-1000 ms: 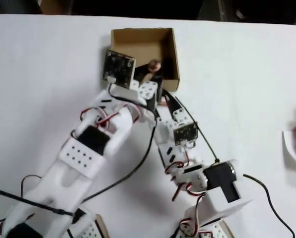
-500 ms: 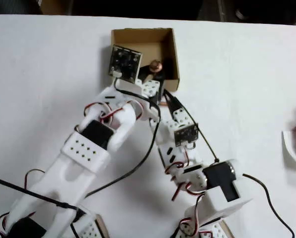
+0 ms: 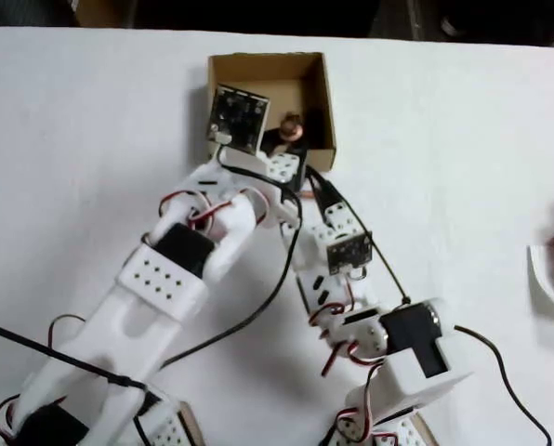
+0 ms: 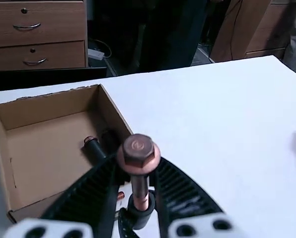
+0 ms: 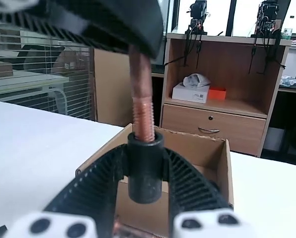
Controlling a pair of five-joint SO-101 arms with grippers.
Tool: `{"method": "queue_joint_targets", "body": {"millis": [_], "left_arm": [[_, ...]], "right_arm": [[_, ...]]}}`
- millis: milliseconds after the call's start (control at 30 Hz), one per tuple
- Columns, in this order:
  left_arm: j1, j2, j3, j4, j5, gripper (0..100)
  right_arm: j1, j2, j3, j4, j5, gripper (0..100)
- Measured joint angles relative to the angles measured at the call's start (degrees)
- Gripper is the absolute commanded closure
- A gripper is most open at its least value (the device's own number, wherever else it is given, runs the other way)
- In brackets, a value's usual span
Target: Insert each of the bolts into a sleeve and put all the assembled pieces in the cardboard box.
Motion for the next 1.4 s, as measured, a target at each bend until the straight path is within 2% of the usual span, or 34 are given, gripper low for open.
{"method": "queue_joint_targets", "body": {"millis": [200,500,567,700,767,1233,1400], "left_arm": [[0.00,2.81,-0.44,4.04,-0.18,97],[0.18,4.92,-0.53,4.57,-2.11,97],[0.18,4.92,-0.53,4.57,-3.43,92],[0.09,4.92,-0.53,5.19,-4.31,75],[0.26,4.92,-0.44,5.19,-4.31,70],[0.09,4.92,-0.44,5.19,-4.40,74],[-2.90,4.92,-0.53,5.19,-4.48,74]], "right_arm": [[-0.18,0.09,0.09,0.09,0.09,97.8],[-0.26,0.09,0.09,0.09,0.09,97.8],[-0.26,0.09,0.09,0.09,0.09,97.8],[-0.09,0.09,0.00,0.09,0.09,97.8],[-0.09,0.09,0.00,0.09,0.09,97.8],[0.00,0.09,0.00,0.00,0.09,97.8],[-0.09,0.18,0.09,0.18,0.09,97.8]]}}
